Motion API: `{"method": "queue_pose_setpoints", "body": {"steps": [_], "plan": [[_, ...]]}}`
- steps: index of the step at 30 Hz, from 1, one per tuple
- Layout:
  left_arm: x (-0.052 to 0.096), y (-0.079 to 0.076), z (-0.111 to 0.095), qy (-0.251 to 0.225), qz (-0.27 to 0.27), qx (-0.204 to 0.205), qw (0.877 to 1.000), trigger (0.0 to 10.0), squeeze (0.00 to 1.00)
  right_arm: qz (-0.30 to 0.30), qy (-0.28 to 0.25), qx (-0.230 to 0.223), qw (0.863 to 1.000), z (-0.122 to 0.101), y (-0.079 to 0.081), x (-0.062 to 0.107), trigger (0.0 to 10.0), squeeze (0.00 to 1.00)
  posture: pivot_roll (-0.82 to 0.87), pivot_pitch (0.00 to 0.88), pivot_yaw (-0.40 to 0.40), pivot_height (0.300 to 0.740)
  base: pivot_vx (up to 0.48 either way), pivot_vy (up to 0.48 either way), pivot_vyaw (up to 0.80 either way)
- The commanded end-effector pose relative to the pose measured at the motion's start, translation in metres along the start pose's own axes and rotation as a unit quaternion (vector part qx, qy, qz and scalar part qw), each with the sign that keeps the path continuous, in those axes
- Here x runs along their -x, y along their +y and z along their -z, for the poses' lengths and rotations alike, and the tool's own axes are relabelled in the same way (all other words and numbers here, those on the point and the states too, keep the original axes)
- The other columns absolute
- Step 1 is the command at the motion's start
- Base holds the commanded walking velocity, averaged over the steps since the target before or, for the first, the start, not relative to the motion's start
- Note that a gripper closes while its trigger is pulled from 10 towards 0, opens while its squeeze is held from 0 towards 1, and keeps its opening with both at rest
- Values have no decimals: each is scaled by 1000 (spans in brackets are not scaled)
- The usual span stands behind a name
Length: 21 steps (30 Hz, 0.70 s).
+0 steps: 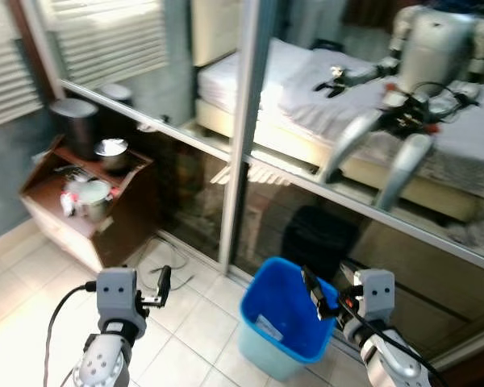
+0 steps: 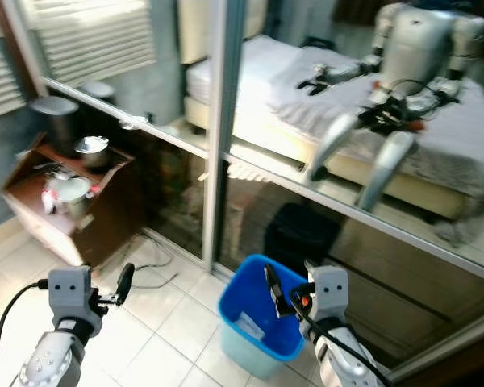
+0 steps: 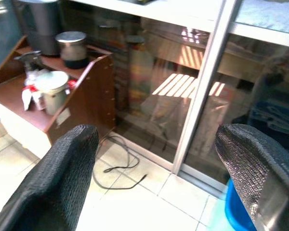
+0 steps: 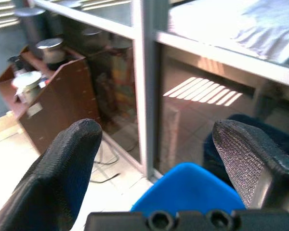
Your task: Clean up the room
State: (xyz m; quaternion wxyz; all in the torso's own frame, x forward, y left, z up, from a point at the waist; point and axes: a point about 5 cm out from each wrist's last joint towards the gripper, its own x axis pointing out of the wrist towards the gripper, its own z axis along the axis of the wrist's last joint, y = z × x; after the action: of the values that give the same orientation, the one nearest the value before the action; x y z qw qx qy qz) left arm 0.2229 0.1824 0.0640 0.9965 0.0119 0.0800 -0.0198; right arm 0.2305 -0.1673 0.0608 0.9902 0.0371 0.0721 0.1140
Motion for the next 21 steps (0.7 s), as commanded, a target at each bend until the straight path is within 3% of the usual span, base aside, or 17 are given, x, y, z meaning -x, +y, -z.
{"method": "queue_pose_setpoints", "body": {"steps": [1, 5, 12, 15, 21], "plan": [[-2, -4, 2, 10, 2, -4, 1000, 10000, 0, 5, 0, 5, 1000, 1, -4, 0, 10000, 0, 59, 0, -69, 740, 0, -480, 738], [-3, -3, 3, 11, 0, -1, 1000, 10000, 0, 9, 1, 5, 1000, 2, -6, 0, 10000, 0, 52, 0, -60, 740, 0, -480, 731], [-2, 0, 6, 18, -9, -2, 1000, 10000, 0, 39, -1, -7, 999, 7, -14, 3, 10000, 0, 54, 0, -57, 740, 0, 0, 683], [0, 11, 7, 15, -43, 22, 999, 10000, 0, 39, 0, -5, 999, 9, -17, 4, 10000, 0, 60, 0, -63, 740, 0, 0, 683], [-4, 5, 2, 11, -43, -7, 999, 10000, 0, 34, 2, -1, 999, 10, -17, 0, 10000, 0, 65, 0, -69, 740, 0, 0, 681]]}}
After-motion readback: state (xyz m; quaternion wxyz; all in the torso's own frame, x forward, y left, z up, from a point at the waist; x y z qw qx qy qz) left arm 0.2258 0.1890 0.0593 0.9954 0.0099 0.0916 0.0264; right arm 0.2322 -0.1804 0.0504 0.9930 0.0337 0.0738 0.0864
